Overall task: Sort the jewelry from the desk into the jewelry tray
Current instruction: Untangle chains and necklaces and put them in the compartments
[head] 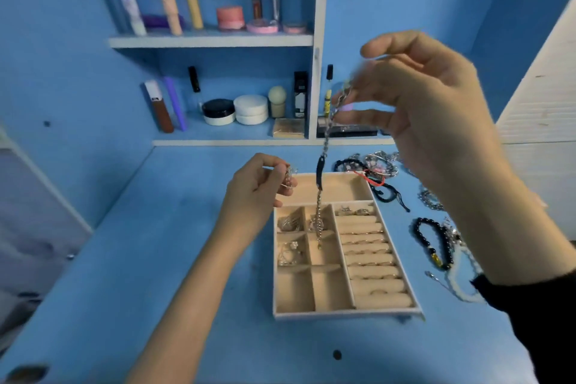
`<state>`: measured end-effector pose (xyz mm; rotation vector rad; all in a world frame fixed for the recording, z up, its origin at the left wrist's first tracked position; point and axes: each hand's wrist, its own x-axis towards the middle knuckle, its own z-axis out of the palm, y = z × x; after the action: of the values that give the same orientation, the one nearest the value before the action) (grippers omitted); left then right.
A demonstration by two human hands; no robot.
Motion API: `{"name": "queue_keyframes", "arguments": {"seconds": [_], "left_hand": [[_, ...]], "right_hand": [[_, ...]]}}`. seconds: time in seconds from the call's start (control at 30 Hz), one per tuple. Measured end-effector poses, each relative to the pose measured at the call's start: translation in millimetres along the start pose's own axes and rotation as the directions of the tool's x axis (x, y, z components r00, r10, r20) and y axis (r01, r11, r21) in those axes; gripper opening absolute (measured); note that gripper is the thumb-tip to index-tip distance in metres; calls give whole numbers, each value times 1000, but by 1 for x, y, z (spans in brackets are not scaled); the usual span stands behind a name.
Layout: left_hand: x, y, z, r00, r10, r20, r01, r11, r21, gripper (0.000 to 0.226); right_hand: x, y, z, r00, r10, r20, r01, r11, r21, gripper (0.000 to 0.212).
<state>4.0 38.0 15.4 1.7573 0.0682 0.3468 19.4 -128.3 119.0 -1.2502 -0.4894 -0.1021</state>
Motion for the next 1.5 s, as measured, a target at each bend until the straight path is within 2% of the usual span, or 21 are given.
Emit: {"name": "queue_keyframes", "arguments": {"seconds": [0.27,0.47,0.77,0.87,0.93,1.0,1.1,1.17,1.27,1.37,1.5], "left_hand": [[-6,-8,-14,1000,-14,-10,14,1000,21,21],[-7,-15,-17,1000,13,11,-14,999,42,19],[-7,-19,-12,1000,12,14,-13,999,49,19],[-8,-18,-10,1000,-19,15,19,1000,23,20],[-9,-18,-8,999,-37,21,36,999,9,20],[-9,-18,-7,999,-44,25,44,999,6,19],[-10,-18,-6,998,-52,34,52,999,16,19],[-11,-18,-6,998,-53,36,53,998,17,19],[-11,-17,-7,998,-55,37,54,998,22,19],[-12,-16,-7,998,-57,41,56,998,21,17],[-12,-16,-8,997,-61,40,61,998,18,16]], "right_hand": [[-21,30,28,982,133,137,-130,991,-32,19],[-38,51,30,953,245,179,-233,969,-89,19],[-67,79,22,874,425,236,-331,875,-353,15],[-74,88,16,853,434,291,-240,820,-520,18],[-77,94,14,858,391,334,-113,776,-620,19],[-78,99,12,863,341,373,37,693,-720,21],[-79,101,10,843,347,411,182,535,-825,19],[-78,103,9,858,286,427,266,464,-845,15],[-74,106,8,875,216,434,339,366,-866,19],[-70,108,9,836,300,459,374,299,-878,19],[-71,113,11,790,344,507,434,271,-859,25]]}}
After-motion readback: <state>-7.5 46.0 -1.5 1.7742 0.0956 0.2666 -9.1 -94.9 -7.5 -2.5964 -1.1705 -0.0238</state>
